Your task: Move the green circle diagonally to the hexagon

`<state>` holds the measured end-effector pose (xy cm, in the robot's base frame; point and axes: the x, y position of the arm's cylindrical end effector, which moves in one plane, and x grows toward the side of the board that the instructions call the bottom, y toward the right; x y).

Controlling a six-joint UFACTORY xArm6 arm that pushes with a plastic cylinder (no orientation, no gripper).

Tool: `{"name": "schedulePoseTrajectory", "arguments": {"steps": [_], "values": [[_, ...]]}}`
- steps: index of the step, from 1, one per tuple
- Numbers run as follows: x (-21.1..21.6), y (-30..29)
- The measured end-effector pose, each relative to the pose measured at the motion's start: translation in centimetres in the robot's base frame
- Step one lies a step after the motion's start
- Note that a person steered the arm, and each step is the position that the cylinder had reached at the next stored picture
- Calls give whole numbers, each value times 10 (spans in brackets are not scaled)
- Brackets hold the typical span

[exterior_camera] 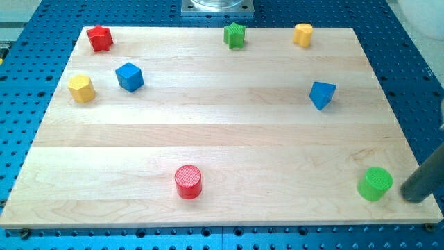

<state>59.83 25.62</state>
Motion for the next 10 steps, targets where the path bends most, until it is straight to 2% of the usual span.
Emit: {"name": "schedulePoseTrajectory", "arguments": {"steps": [1, 2, 3, 4, 5, 6, 7, 9, 10], "values": [[-27, -76], [-103, -110], [-108, -187], [-128, -104], [-58, -69], [-66, -129], [-108, -192], [-109, -464], [-139, -425]]}}
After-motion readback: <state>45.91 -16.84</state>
